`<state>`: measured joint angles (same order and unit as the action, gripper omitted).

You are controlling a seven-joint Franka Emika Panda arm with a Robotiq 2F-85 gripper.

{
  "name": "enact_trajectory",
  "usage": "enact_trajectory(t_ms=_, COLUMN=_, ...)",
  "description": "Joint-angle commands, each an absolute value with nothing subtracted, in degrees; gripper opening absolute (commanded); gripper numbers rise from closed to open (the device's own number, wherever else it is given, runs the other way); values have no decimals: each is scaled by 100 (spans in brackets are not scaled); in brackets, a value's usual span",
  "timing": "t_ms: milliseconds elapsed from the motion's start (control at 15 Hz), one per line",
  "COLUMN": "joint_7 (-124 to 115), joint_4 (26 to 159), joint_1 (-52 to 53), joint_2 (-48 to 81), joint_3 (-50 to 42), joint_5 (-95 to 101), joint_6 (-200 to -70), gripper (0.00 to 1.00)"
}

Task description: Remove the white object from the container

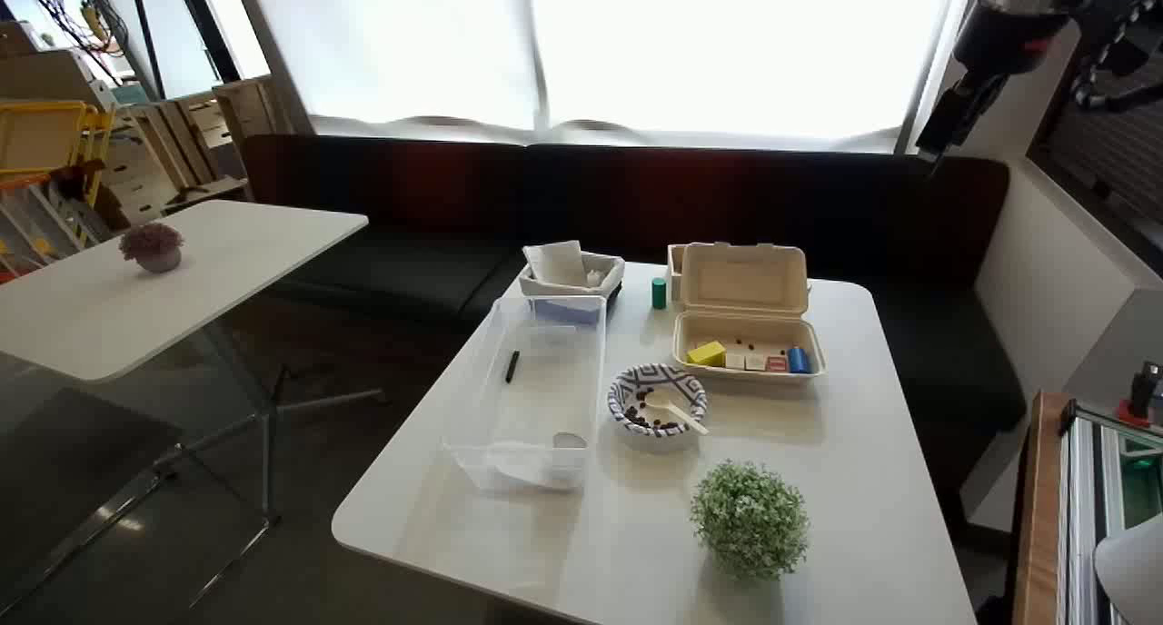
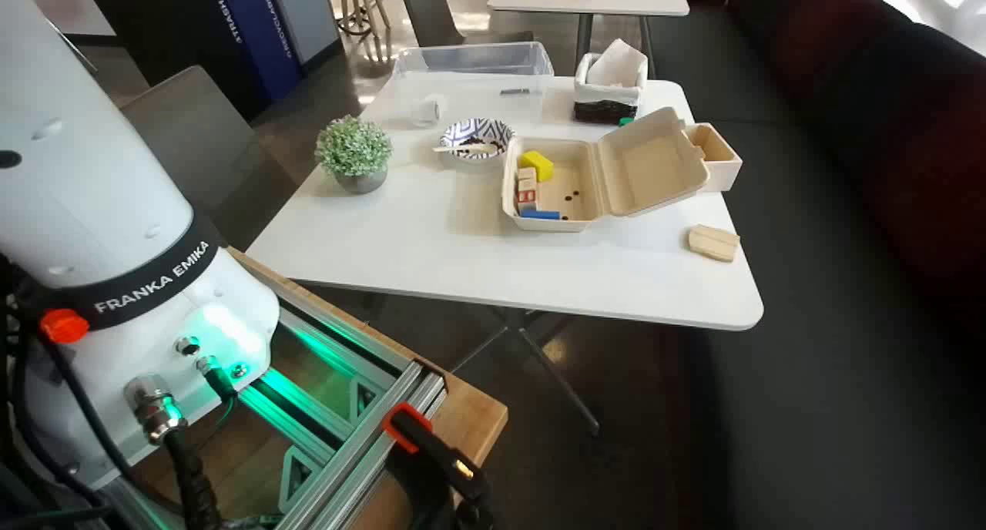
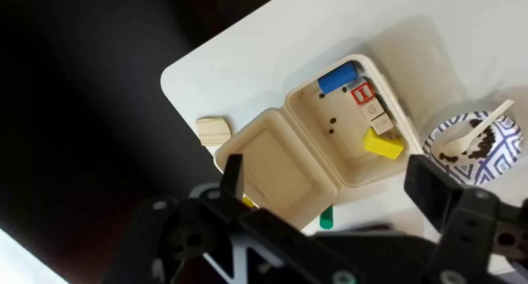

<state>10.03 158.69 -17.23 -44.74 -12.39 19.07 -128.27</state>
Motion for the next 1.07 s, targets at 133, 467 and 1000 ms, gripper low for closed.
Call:
enact_trajectory(t_ms=133, joint_7=1006, joint_4=16075, joint_1=-1721, joint_2=-4445, joint_3=-1231, joint_5=1898, joint_6=-12797, gripper=100)
enact_trajectory(t_ms=467, joint_7=1172, joint_4=16051, joint_1=-1504, joint_2=-4412, joint_3=-1168, joint_5=1849, joint_6=-12790, gripper=100)
enact_trajectory(t_ms=1000, joint_7=1177, joint_4=15733, joint_1=209, joint_2=-3704, joint_3=156, joint_5=1677, joint_6=-13015, gripper=100)
